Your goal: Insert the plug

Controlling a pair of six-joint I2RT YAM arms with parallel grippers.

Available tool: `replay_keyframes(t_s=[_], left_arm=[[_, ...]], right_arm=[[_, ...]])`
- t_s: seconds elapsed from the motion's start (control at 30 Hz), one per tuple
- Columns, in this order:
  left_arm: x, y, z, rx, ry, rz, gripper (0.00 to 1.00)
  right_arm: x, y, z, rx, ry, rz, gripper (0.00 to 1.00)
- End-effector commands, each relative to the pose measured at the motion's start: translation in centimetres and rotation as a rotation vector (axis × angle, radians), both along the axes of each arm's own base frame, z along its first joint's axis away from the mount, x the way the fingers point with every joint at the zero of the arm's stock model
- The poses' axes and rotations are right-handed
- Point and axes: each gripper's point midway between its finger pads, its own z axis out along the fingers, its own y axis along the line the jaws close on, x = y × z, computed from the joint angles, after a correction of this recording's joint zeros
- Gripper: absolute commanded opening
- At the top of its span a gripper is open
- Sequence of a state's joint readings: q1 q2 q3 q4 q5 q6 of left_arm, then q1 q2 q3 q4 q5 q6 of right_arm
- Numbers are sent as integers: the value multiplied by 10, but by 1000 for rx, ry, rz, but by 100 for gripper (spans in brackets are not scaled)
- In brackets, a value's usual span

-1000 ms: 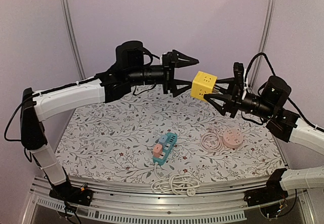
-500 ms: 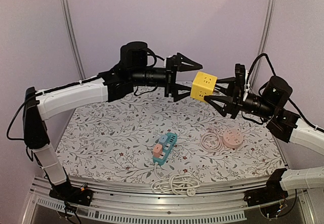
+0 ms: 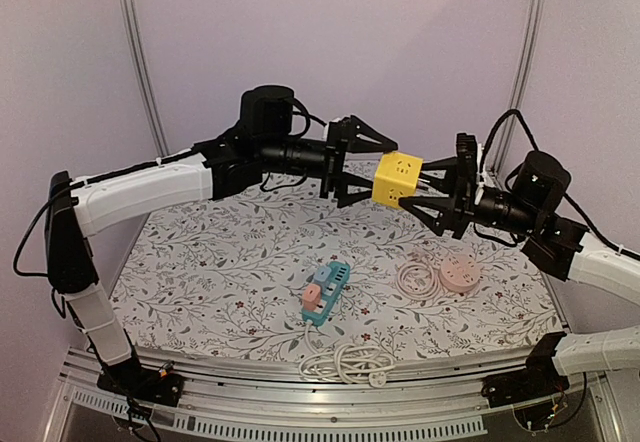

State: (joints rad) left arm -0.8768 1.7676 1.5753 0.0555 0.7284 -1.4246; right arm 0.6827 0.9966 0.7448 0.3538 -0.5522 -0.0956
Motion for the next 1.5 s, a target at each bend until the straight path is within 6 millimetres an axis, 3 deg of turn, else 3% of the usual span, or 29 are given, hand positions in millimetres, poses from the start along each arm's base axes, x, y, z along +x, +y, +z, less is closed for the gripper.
replay_keyframes(t_s=[0.0, 0.43, 0.6, 0.8, 0.9, 1.03, 1.1, 1.13, 1.23, 1.27, 1.33, 1.47], left_arm=[[-13, -1, 5, -7, -8, -72, 89], [-35, 0, 16, -70, -3, -142, 85], [-41, 1, 20, -89, -11, -154, 88], [-45, 0, 19, -87, -11, -170, 80], [-45, 0, 18, -87, -14, -175, 73], [-47, -2, 18, -92, -11, -183, 46], [-48, -2, 18, -94, -9, -187, 38], [-49, -2, 18, -95, -9, -188, 32], [-46, 0, 19, -91, -18, -176, 17], [-44, 1, 19, -85, -24, -165, 10], [-38, 5, 16, -61, -37, -136, 0], [-25, 17, -9, 57, -45, -72, 0]], right_arm=[[-4, 7, 18, 24, -67, 38, 34], [-1, 9, 16, 22, -67, 38, 34], [-1, 8, 17, 24, -77, 33, 34], [-5, 11, 13, 14, -68, 67, 34], [-9, 12, 11, 8, -60, 89, 34], [-11, 12, 8, -1, -52, 97, 34], [-9, 12, 7, -4, -45, 88, 36], [-7, 11, 6, -4, -38, 77, 40], [1, 9, 3, -11, 3, 32, 80], [4, 7, 0, -16, 28, 9, 89], [12, 1, -10, -39, 81, -56, 98], [37, -30, -36, -80, 220, -308, 99]])
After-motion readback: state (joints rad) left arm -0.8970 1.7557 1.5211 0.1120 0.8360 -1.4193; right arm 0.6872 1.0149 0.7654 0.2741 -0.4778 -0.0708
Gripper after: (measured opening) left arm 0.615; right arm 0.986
